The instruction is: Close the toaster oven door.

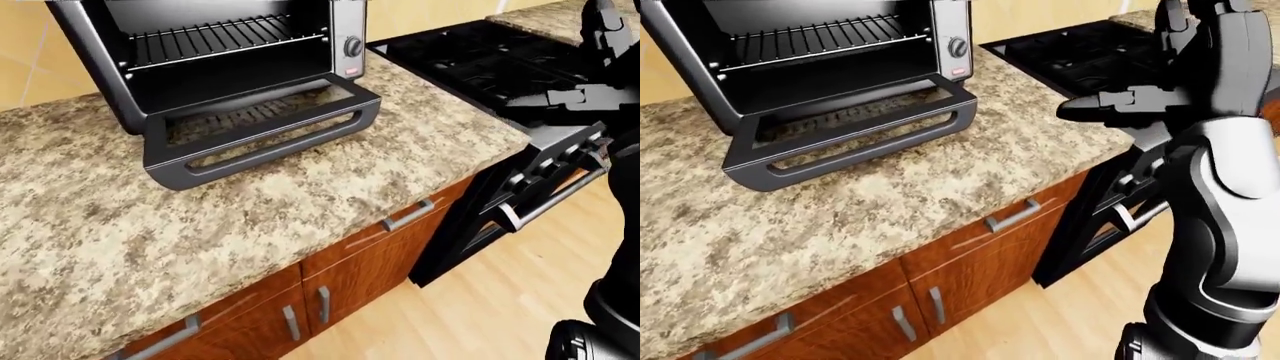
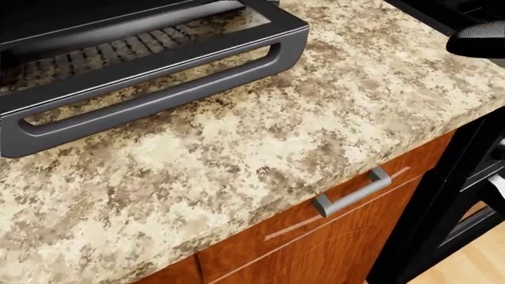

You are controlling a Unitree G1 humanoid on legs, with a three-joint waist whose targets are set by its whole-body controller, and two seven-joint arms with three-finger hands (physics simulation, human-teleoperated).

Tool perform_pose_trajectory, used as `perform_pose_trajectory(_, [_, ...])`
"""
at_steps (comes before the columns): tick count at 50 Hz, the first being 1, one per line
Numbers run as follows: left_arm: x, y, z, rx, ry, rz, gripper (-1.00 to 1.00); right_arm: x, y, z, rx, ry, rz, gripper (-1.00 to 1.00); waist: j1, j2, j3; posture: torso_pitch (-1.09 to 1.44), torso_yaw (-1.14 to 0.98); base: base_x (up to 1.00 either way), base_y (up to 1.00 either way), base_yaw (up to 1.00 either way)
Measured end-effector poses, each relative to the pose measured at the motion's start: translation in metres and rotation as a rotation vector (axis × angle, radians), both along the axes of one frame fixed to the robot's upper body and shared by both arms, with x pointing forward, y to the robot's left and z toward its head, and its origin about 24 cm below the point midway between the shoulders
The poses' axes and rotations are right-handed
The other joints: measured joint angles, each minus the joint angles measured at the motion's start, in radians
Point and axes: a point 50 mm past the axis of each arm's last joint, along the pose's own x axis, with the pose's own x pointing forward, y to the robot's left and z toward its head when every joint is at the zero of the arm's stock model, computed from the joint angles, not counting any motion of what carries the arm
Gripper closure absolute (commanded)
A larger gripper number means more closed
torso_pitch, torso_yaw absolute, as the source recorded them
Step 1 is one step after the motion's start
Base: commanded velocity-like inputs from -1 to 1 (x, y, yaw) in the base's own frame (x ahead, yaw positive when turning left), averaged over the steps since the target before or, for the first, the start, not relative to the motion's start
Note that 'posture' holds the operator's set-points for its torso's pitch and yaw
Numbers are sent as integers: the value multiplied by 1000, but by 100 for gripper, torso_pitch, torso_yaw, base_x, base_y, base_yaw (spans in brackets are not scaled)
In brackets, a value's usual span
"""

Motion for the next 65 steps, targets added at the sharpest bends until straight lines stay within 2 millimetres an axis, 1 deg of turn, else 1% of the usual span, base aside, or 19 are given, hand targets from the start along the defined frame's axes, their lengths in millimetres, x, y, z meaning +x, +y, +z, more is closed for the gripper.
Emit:
perform_pose_trajectory(2, [4, 0, -7, -20, 22, -11, -100, 4, -2, -6, -5, 32, -35, -100, 0, 15, 9, 0, 0, 0, 0, 0])
perform_pose_trajectory(7, [6, 0, -8, -22, 39, -19, -100, 15, -8, -20, 16, 76, -92, -100, -9, 40, 2, 0, 0, 0, 0, 0])
perform_pose_trajectory(10, [4, -2, -4, -2, 24, -20, -100, 13, -14, -17, 51, 58, -115, -100, -13, 52, -1, 0, 0, 0, 0, 0])
perform_pose_trajectory(14, [3, -3, -3, 8, 15, -19, -100, 7, -20, -11, 77, 32, -123, -100, -19, 59, -6, 0, 0, 0, 0, 20])
perform_pose_trajectory(15, [5, -4, -4, 5, 21, -29, -100, 6, -22, -11, 82, 29, -132, -100, -25, 63, -11, 0, 0, 0, 0, 100])
perform_pose_trajectory(18, [11, -7, -8, 6, 50, -58, -100, 3, -28, -9, 93, 14, -161, -100, -32, 82, -15, 0, 0, 0, 0, 100])
perform_pose_trajectory(22, [4, -4, -3, 9, 25, -32, -100, 4, -24, -9, 92, 19, -144, -100, -25, 117, -19, 0, 0, 0, 0, 100])
perform_pose_trajectory(25, [0, 2, -6, -12, 16, -1, -100, 7, -13, -12, 82, 36, -88, -100, 11, 105, -15, 0, 0, 0, 0, 100])
perform_pose_trajectory(27, [0, 5, -9, -28, 25, 11, -100, 8, -9, -14, 77, 51, -61, -100, 28, 98, -24, 0, 0, 0, 0, 100])
perform_pose_trajectory(33, [1, 0, -4, -3, 18, -3, -100, 6, -14, -9, 93, 28, -84, -100, 21, 30, -6, 0, 0, 0, 0, 100])
perform_pose_trajectory(36, [1, 0, -5, -5, 22, -5, -100, 7, -16, -8, 85, 28, -110, -100, 12, -4, -7, 0, 0, 0, 0, 62])
perform_pose_trajectory(38, [-3, 0, 0, 8, 3, 7, -100, 10, -16, -7, 104, 38, -108, -100, -10, -29, -4, 0, 0, 0, 0, 0])
perform_pose_trajectory(40, [-1, -1, -3, 3, 4, 0, -100, 10, -20, -12, 115, 59, -126, -100, -23, -5, 7, 0, 0, 0, 0, 0])
perform_pose_trajectory(42, [3, 0, -8, -14, 28, -11, -100, 13, -25, -16, 130, 89, -149, -100, -27, 15, 6, 0, 0, 0, 0, 0])
perform_pose_trajectory(44, [7, 0, -10, -20, 47, -22, -100, 15, -28, -16, 136, 107, -174, -100, -32, 42, 0, 0, 0, 0, 0, 0])
perform_pose_trajectory(46, [7, -2, -7, -13, 44, -27, -100, 15, -28, -16, 138, 112, -185, -100, -30, 53, 3, 0, 0, 0, 0, 0])
perform_pose_trajectory(52, [3, -3, 0, 13, 13, -21, -100, 16, -31, -8, 144, 94, -210, -100, -26, 57, -4, 0, 0, 0, 0, 0])
perform_pose_trajectory(59, [3, -2, -5, 2, 24, -14, -100, 14, -37, 9, 62, 8, -219, -100, -26, 48, -3, 0, 0, 0, 0, 0])
perform_pose_trajectory(65, [6, -4, -5, 10, 38, -19, -100, 19, -37, 6, 23, 39, -182, -100, -28, 39, -2, 0, 0, 0, 0, 0])
